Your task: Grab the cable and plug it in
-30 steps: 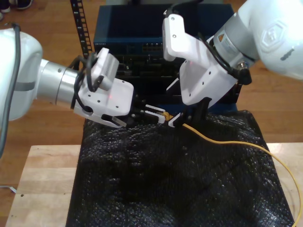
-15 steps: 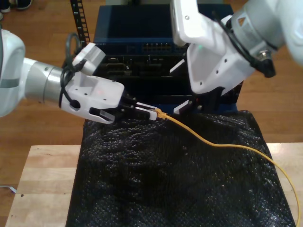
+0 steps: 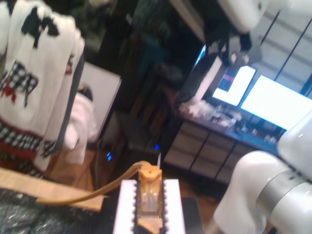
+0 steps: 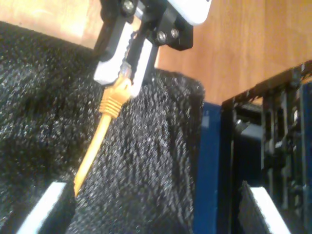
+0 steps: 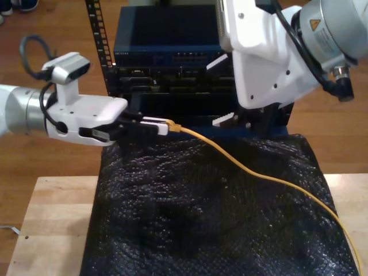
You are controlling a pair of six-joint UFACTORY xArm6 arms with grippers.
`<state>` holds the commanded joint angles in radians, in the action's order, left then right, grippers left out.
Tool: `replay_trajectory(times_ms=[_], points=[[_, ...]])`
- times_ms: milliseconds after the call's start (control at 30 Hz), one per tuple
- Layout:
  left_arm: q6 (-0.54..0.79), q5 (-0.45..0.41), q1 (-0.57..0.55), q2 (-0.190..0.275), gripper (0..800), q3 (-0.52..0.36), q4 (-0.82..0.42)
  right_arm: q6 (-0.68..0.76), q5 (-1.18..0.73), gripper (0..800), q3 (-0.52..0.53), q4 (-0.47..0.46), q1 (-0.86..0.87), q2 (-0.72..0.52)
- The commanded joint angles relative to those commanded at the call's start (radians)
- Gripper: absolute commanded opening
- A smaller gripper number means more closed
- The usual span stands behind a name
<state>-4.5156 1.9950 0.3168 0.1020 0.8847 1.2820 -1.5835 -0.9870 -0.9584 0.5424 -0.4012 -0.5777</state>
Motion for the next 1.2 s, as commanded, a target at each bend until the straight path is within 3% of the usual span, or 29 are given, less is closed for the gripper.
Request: replay_trajectory(times_ms=[433, 1000, 1200], points=[[-0.064, 0.146, 0.035, -0.064, 6, -0.002, 0.032, -0.041, 0.068, 783, 0.017, 0.005, -0.054, -0.041], [-0.091, 0.229, 0.061, -0.109, 6, 0.000, 0.083, -0.084, 0.230, 782, 0.098, 0.031, -0.235, -0.068], [-0.109, 0.273, 0.069, -0.146, 8, 0.000, 0.126, -0.115, 0.288, 782, 0.130, 0.031, -0.255, -0.083]])
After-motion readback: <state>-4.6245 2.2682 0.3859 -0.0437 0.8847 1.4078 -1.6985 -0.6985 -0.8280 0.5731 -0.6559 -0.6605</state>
